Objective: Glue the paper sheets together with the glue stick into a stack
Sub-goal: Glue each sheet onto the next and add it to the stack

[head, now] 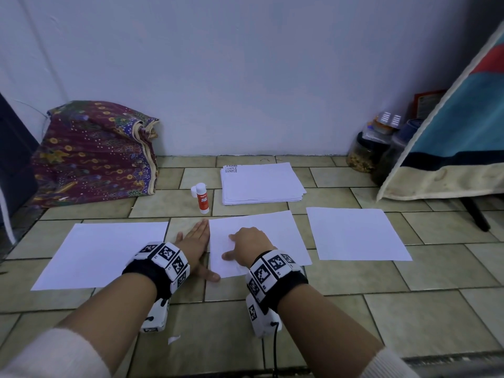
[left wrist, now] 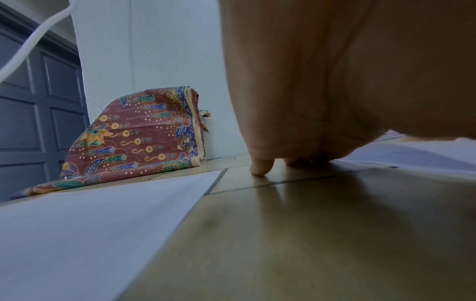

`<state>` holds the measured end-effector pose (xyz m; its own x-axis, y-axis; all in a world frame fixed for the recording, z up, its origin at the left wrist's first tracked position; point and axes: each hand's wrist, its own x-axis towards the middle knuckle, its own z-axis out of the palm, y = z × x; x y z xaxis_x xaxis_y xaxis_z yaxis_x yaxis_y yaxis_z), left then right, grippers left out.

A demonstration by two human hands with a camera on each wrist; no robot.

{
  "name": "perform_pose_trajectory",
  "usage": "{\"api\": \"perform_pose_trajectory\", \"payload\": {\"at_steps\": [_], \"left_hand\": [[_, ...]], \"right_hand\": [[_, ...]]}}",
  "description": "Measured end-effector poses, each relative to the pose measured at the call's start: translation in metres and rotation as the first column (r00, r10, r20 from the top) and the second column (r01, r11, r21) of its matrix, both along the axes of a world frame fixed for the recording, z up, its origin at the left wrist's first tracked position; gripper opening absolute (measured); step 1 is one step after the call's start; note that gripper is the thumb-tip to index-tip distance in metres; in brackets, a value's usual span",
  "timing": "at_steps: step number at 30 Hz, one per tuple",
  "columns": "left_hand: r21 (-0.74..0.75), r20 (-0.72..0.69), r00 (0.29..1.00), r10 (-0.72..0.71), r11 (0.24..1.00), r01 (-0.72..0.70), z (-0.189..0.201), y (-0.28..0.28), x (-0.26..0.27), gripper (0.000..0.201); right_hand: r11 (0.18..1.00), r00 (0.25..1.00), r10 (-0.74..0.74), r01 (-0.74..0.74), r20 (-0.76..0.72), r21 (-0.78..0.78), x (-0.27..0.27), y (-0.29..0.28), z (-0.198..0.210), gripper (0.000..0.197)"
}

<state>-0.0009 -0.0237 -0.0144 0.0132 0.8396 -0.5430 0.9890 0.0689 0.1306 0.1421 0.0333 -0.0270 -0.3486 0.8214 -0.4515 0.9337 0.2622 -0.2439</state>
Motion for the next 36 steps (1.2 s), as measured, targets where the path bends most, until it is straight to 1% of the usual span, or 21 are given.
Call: {"api": "perform_pose_trajectory", "payload": {"at_steps": [4, 7, 11, 14, 18, 20, 23, 24, 25, 26, 27, 30, 32, 34, 36], "left_hand": [[-0.017, 0.025, 1.000, 0.007, 1.000, -0.007, 0.003, 0.003, -0.001, 0.128], [-0.002, 0.056, 0.998, 0.032, 0.999, -0.032, 0.006, 0.005, -0.002, 0.124], [0.028, 0.062, 0.997, 0.035, 0.999, -0.037, 0.008, 0.006, -0.002, 0.128], [0.039, 0.066, 0.997, 0.032, 0.999, -0.035, 0.010, 0.004, 0.000, 0.130], [0.051, 0.093, 0.992, 0.080, 0.995, -0.085, 0.006, 0.005, -0.001, 0.133], [0.071, 0.107, 0.988, 0.107, 0.991, -0.115, 0.007, 0.004, 0.002, 0.133], [0.101, 0.184, 0.967, 0.177, 0.975, -0.198, 0.013, 0.000, 0.007, 0.125], [0.110, 0.203, 0.963, 0.180, 0.973, -0.205, 0.013, 0.000, 0.005, 0.127], [0.113, 0.201, 0.966, 0.164, 0.976, -0.189, 0.013, 0.000, 0.004, 0.133], [0.116, 0.180, 0.975, 0.133, 0.981, -0.155, 0.011, 0.001, 0.001, 0.139], [0.110, 0.149, 0.984, 0.096, 0.988, -0.113, 0.010, 0.002, -0.001, 0.140], [0.071, 0.071, 0.997, 0.002, 0.997, -0.007, 0.010, 0.005, -0.001, 0.128], [0.069, 0.018, 1.000, -0.013, 0.998, 0.012, 0.015, 0.006, 0.004, 0.128], [0.062, -0.076, 0.997, -0.029, 0.997, 0.034, 0.019, 0.007, 0.009, 0.126], [0.058, -0.163, 0.985, -0.050, 0.996, 0.060, 0.024, 0.007, 0.014, 0.123]], "right_hand": [[1.000, 1.000, -0.011, 0.011, -0.002, 0.007, 0.002, -0.003, 0.004, 0.074], [1.000, 1.000, -0.018, 0.018, 0.001, 0.022, 0.003, -0.006, 0.010, 0.070], [0.996, 0.999, -0.025, 0.021, 0.044, 0.089, 0.001, -0.015, 0.022, 0.062], [0.994, 0.998, 0.003, -0.010, 0.069, 0.108, -0.001, -0.019, 0.027, 0.060], [0.986, 0.995, 0.061, -0.072, 0.078, 0.149, 0.002, -0.021, 0.033, 0.054], [0.981, 0.992, 0.089, -0.102, 0.084, 0.166, 0.004, -0.022, 0.036, 0.048], [0.972, 0.988, 0.124, -0.140, 0.095, 0.188, 0.006, -0.022, 0.038, 0.031], [0.969, 0.986, 0.132, -0.150, 0.100, 0.196, 0.006, -0.022, 0.038, 0.028], [0.966, 0.985, 0.140, -0.159, 0.104, 0.202, 0.006, -0.022, 0.039, 0.027], [0.964, 0.984, 0.148, -0.167, 0.104, 0.207, 0.007, -0.023, 0.040, 0.026], [0.962, 0.983, 0.153, -0.172, 0.101, 0.211, 0.007, -0.024, 0.041, 0.026], [0.959, 0.982, 0.161, -0.179, 0.097, 0.220, 0.007, -0.024, 0.044, 0.028], [0.957, 0.981, 0.160, -0.181, 0.108, 0.227, 0.004, -0.025, 0.044, 0.031], [0.961, 0.983, 0.132, -0.158, 0.128, 0.225, -0.001, -0.026, 0.044, 0.035], [0.960, 0.982, 0.114, -0.149, 0.153, 0.238, -0.006, -0.028, 0.044, 0.044]]}}
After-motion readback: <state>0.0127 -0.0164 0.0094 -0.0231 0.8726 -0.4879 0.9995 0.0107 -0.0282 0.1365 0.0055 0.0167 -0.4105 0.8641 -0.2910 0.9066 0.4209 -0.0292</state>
